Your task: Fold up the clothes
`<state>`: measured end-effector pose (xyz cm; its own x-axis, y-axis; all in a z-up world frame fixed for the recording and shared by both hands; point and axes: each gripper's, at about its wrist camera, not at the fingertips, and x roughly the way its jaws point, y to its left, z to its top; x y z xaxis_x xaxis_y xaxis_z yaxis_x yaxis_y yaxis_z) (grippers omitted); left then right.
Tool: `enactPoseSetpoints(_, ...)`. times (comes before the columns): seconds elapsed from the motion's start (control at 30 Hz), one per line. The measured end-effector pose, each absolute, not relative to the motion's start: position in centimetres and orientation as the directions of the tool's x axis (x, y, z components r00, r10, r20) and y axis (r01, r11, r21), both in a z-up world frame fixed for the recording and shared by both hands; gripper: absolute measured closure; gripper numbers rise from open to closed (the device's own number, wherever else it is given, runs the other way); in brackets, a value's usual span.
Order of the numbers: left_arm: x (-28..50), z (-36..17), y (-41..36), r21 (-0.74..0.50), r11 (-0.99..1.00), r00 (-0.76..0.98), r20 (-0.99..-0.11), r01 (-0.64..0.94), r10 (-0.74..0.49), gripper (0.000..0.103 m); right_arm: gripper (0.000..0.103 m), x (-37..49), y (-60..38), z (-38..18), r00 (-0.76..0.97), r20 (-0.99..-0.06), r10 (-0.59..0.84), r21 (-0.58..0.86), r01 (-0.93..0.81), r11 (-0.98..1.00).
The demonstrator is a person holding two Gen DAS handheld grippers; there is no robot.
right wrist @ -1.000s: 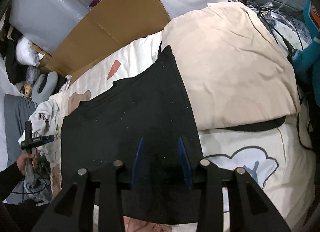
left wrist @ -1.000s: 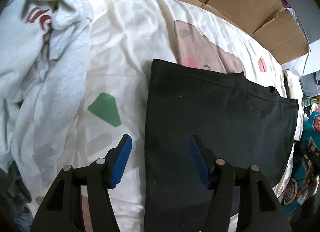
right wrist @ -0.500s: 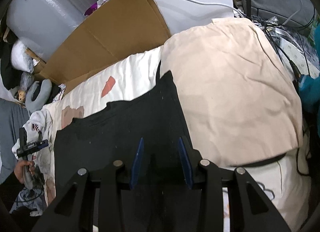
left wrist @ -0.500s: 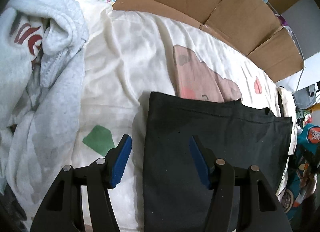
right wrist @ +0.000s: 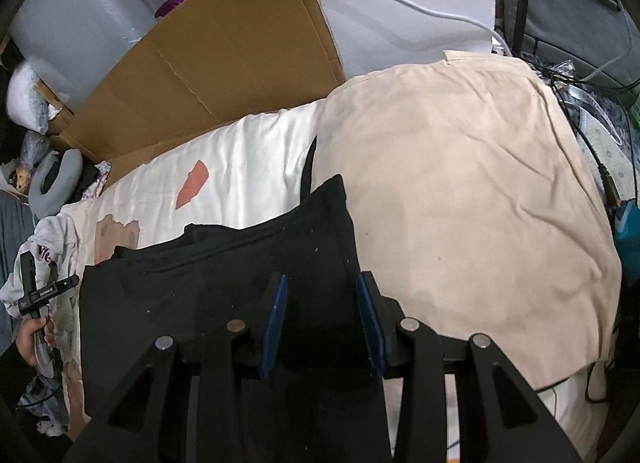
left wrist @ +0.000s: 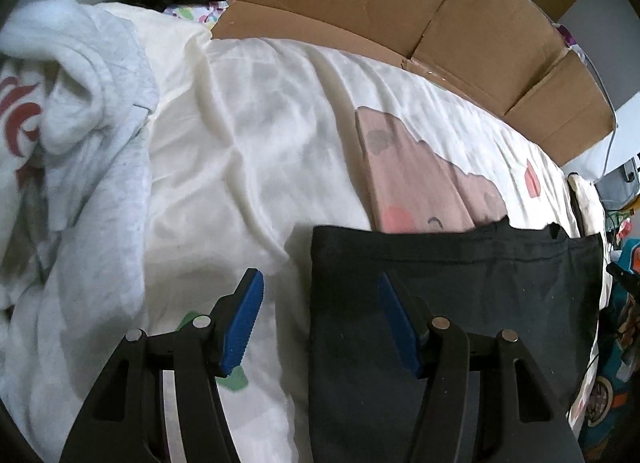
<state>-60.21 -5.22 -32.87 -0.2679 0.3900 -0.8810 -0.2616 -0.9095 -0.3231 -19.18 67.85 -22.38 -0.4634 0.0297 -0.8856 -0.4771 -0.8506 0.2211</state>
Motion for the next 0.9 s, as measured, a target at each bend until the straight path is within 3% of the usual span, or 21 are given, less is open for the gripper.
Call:
enactPoseSetpoints(0.27,-61.3,-34.5,-4.2,-0.310,-0.905,-0.263,-0.884,-0.292,0.387,0.044,0.069,-21.1,68.9,-23.3,-0.457,-0.888,0.051,0.185,-0.456,-0.871)
enactPoseSetpoints(0.57,-62.1,-34.9,-4.0,-0.316,-0.900,-0.262,-0.880,-0.300,0.396,0.060,0.069,-23.5,69.7,-24.3,-0.444,-0.895,0.046,0.164,-0.423,-0.891)
enactPoseSetpoints(0.67,-61.9,-34.9,-3.7,-0.324,-0.890,-0.251,-0.877,-0.320,0.409,0.075,0.069,-23.6,70.0,-24.3,-0.448,-0.892,0.054,0.162,-0.429,-0.889)
enactPoseSetpoints(0.7,-61.8,-34.9,-3.5,-0.322,-0.887,-0.248,-0.878,-0.331,0.411,0.082,0.074,-23.7,69.9,-24.3,-0.443,-0.894,0.068,0.143,-0.425,-0.894)
enactPoseSetpoints(0.77,-61.6,-34.8,-3.0,-0.302,-0.886,-0.252,-0.881,-0.352,0.401,0.094,0.095,-23.7,69.8,-24.2,-0.436,-0.896,0.086,0.117,-0.419,-0.901)
enactPoseSetpoints(0.8,-61.5,-34.7,-2.8,-0.286,-0.887,-0.259,-0.884,-0.361,0.390,0.099,0.099,-23.6,69.9,-24.1,-0.439,-0.895,0.084,0.121,-0.419,-0.900)
enactPoseSetpoints(0.9,-61.1,-33.9,-2.8,-0.246,-0.897,-0.303,-0.880,-0.367,0.365,0.099,0.099,-23.3,70.0,-23.5,-0.450,-0.888,0.099,0.114,-0.423,-0.899)
